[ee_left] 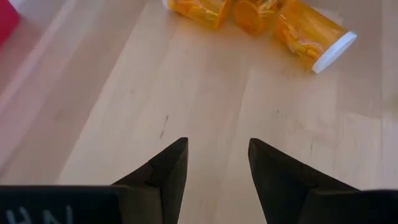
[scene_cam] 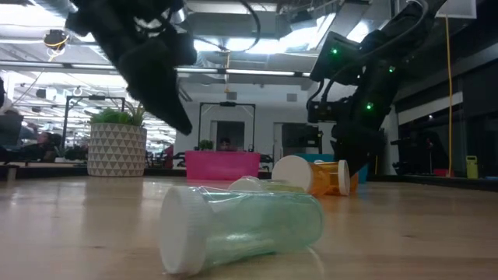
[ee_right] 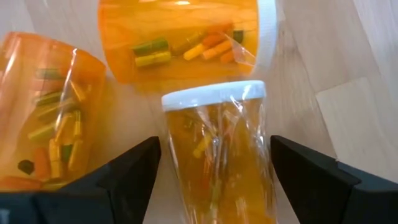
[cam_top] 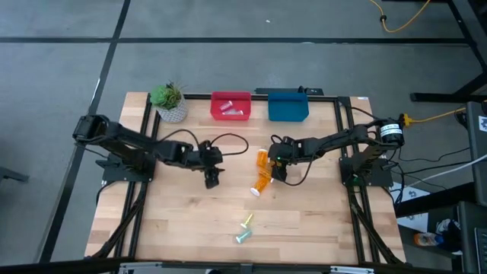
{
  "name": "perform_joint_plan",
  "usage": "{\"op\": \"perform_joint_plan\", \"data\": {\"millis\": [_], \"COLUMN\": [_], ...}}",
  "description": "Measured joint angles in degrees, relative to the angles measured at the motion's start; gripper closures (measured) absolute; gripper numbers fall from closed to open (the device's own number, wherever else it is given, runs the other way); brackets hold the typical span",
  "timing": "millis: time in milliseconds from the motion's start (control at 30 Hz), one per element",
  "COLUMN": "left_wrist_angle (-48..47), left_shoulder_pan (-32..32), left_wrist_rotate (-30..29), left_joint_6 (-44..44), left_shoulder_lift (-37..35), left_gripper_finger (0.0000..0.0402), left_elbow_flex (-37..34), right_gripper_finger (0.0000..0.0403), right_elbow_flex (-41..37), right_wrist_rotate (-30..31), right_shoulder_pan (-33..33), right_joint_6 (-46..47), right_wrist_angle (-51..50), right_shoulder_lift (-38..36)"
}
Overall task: Pick and place medicine bottles into bin by pill shape (circle, oval)
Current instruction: Put the orange pill bottle into the blue bin
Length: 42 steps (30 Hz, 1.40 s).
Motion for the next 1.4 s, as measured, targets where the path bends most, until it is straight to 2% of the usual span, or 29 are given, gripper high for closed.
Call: {"op": "perform_joint_plan", "data": {"millis": [200, 400, 533, 700, 833, 1000, 1100, 1167, 1233, 1400], "left_wrist_angle": [7.6, 13.2, 14.5, 14.4, 13.9, 13.9, 13.9, 13.9, 13.9, 13.9], "left_shoulder_pan": [0.0, 0.0, 0.0, 0.0, 0.0, 0.0, 0.0, 0.0, 0.0, 0.0], "left_wrist_rotate": [-1.2, -3.6, -3.6, -4.8, -9.0, -11.0, -12.5, -12.6, -12.6, -12.6], "left_joint_6": [-1.6, -2.0, -1.8, -1.7, -1.7, -1.7, -1.7, -1.7, -1.7, -1.7], "left_shoulder_lift": [0.0, 0.0, 0.0, 0.0, 0.0, 0.0, 0.0, 0.0, 0.0, 0.0], "left_gripper_finger": [0.0239, 0.0239, 0.0239, 0.0239, 0.0239, 0.0239, 0.0239, 0.0239, 0.0239, 0.0239], "left_elbow_flex": [-6.3, -10.7, -11.1, -11.1, -11.1, -11.1, -11.1, -11.1, -11.1, -11.1], "right_gripper_finger": [0.0106, 0.0173, 0.0223, 0.0233, 0.0223, 0.0224, 0.0228, 0.0228, 0.0229, 0.0229], "right_elbow_flex": [0.0, 0.0, 0.0, 2.6, 8.6, 17.6, 22.0, 24.3, 25.8, 26.3], "right_wrist_rotate": [-0.1, -0.4, 0.0, 0.9, 7.9, 19.4, 26.5, 28.4, 26.6, 17.1], "right_shoulder_pan": [0.0, 0.0, 0.0, 0.0, 0.0, -1.1, -4.0, -7.5, -11.8, -23.8], "right_joint_6": [1.9, 4.8, 6.7, 7.6, 6.4, 6.2, 6.7, 6.7, 6.3, 6.1], "right_wrist_angle": [-0.2, -0.3, -0.4, -4.0, -13.3, -27.0, -33.0, -35.5, -36.2, -33.5], "right_shoulder_lift": [0.0, 0.0, 0.0, 0.1, 0.1, 0.1, 0.1, 0.0, 0.0, 0.0]}}
